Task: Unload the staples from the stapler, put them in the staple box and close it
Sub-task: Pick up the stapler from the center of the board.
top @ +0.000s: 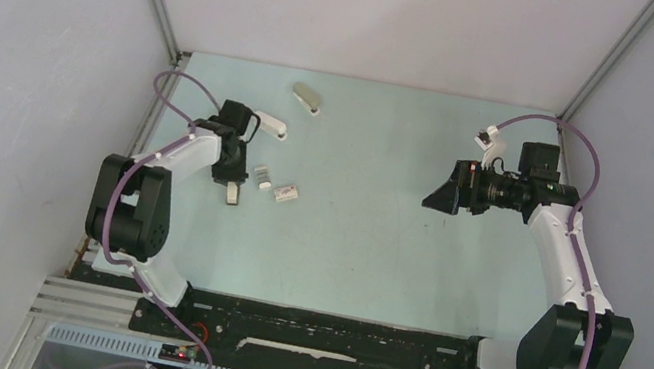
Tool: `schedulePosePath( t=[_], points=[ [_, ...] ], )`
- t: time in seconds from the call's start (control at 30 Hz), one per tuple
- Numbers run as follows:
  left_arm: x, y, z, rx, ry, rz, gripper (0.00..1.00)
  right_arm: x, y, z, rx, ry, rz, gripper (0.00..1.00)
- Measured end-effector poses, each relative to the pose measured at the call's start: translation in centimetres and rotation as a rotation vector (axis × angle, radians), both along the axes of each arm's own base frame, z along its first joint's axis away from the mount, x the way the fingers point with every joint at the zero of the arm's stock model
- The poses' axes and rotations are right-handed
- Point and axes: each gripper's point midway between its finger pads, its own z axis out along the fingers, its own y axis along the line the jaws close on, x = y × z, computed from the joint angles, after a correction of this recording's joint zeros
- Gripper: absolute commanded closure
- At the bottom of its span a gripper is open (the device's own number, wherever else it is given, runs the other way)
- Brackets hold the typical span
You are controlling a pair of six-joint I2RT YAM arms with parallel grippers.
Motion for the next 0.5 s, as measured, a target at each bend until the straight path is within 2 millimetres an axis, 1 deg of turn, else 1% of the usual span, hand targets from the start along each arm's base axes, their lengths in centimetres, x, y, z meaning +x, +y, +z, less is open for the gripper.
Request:
schedulePosePath(
  t=[0.17, 0.33, 0.5],
  points=[
    [0.1, 0.0, 0.5, -0.001, -0.016, -0.001, 1.0, 0.0, 0.0, 0.0, 0.0, 0.0, 0.0, 0.0],
    [0.4, -0.1, 2.2, -0.006, -0.083, -0.008, 1.0, 0.0, 0.0, 0.0, 0.0, 0.0, 0.0, 0.01],
    [-0.7, -0.2, 3.0, -0.015, -0.111, -0.022, 1.0, 0.0, 0.0, 0.0, 0.0, 0.0, 0.0, 0.0]
  ],
)
